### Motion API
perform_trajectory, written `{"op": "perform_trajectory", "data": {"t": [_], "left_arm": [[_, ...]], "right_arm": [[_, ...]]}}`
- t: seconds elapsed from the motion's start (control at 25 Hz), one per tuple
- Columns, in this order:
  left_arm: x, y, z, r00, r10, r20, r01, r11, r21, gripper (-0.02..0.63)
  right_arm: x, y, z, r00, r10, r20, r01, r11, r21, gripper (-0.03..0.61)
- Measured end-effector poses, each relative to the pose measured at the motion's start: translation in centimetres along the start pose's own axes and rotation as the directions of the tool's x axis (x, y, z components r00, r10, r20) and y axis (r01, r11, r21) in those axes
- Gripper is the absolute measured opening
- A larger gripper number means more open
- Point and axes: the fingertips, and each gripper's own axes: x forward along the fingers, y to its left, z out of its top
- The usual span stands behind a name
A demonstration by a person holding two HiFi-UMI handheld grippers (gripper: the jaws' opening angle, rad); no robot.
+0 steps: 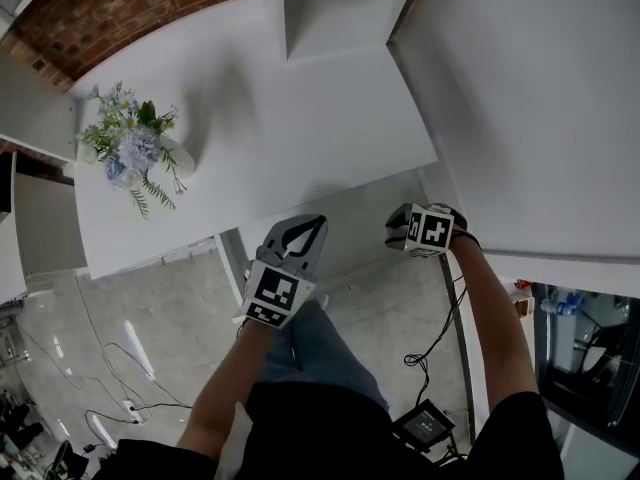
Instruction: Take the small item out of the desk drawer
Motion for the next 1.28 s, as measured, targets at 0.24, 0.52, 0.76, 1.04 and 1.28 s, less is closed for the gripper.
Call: {"op": "perform_trajectory", "data": {"t": [0.24,0.52,0.76,1.04,1.28], "left_arm": [[0.7,1.4,3.7,0.998,0.000,0.070,-0.002,1.000,0.028,0.009],[0.6,2.0,8.8,0.985,0.005,0.171,-0.015,0.999,0.053,0.009],[-0.2,2.2,12.2,0.970,0.016,0.241,-0.032,0.998,0.061,0.009],[-1.4,1.8,14.3,0.955,0.009,0.298,-0.036,0.996,0.085,0.009],[-1.8,2.1,14.4,0.954,0.000,0.300,-0.029,0.995,0.092,0.009]], "right_arm": [[-10.2,-1.2,7.2,0.857,-0.306,0.415,0.207,0.941,0.266,0.146],[-23.4,0.0,11.5,0.367,-0.671,0.644,0.317,0.741,0.591,0.146],[-29.4,2.5,9.7,-0.039,-0.875,0.483,0.266,0.457,0.849,0.146],[-29.5,5.5,5.0,-0.187,-0.961,0.204,0.218,0.162,0.962,0.146],[-27.1,7.0,3.4,-0.170,-0.981,0.092,0.225,0.052,0.973,0.146]]}}
